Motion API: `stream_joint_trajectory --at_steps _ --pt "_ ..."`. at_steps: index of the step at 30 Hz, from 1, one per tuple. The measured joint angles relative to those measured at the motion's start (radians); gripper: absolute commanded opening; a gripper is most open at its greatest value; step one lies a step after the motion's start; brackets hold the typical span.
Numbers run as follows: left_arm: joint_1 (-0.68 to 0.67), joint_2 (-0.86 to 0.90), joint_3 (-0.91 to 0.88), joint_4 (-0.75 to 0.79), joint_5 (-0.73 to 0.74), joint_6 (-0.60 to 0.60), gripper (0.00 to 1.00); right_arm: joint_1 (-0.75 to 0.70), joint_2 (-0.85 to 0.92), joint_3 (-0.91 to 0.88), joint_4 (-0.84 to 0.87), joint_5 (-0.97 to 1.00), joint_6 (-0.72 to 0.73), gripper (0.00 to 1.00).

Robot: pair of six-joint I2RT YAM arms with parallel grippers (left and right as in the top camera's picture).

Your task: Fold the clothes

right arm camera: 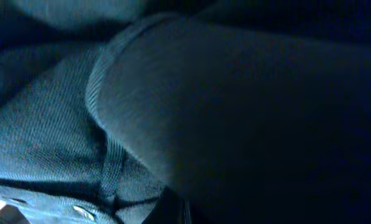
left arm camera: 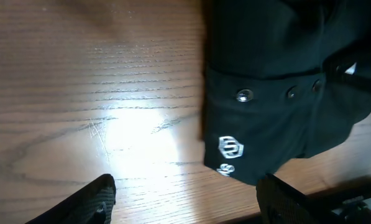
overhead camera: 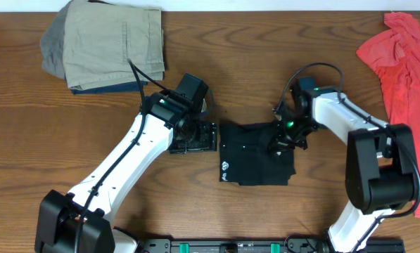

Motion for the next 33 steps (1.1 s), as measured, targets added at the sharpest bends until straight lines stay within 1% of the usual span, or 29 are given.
stream_joint_trajectory --at_steps 6,10,11,14,16,18,20,23,26,30,33 --pt "0.0 0.0 0.0 0.0 0.0 0.003 0.79 -0.076 -0.003 0.01 -0.063 0.031 -0.004 0.01" --pt "0.0 0.0 0.0 0.0 0.0 0.003 0.78 -0.096 -0.074 0.018 -0.116 0.099 -0.007 0.01" --pt "0.0 0.0 0.0 0.0 0.0 0.003 0.76 -0.1 -0.103 0.021 -0.124 0.107 -0.007 0.02" --pt "0.0 0.0 0.0 0.016 0.007 -0.001 0.44 -0.108 -0.226 0.038 -0.122 0.114 -0.008 0.08" --pt "-0.002 0.0 -0.005 0.051 0.032 0.002 0.27 -0.109 -0.306 0.049 -0.122 0.115 -0.01 0.09" --pt "-0.011 0.0 -0.017 0.092 0.064 0.006 0.14 -0.109 -0.367 0.056 -0.121 0.115 -0.011 0.11" --pt "-0.035 0.0 -0.032 0.14 0.098 0.008 0.07 -0.109 -0.396 0.062 -0.117 0.115 -0.011 0.11" --pt "-0.085 0.006 -0.058 0.222 0.132 0.005 0.06 -0.109 -0.389 0.062 -0.112 0.116 -0.011 0.1" --pt "-0.141 0.03 -0.089 0.336 0.166 -0.011 0.06 -0.109 -0.375 0.062 -0.108 0.116 -0.011 0.09" --pt "-0.201 0.118 -0.106 0.486 0.245 -0.029 0.06 -0.109 -0.365 0.062 -0.105 0.116 -0.011 0.08" --pt "-0.229 0.188 -0.108 0.533 0.279 -0.05 0.06 -0.109 -0.361 0.061 -0.105 0.116 -0.011 0.08"
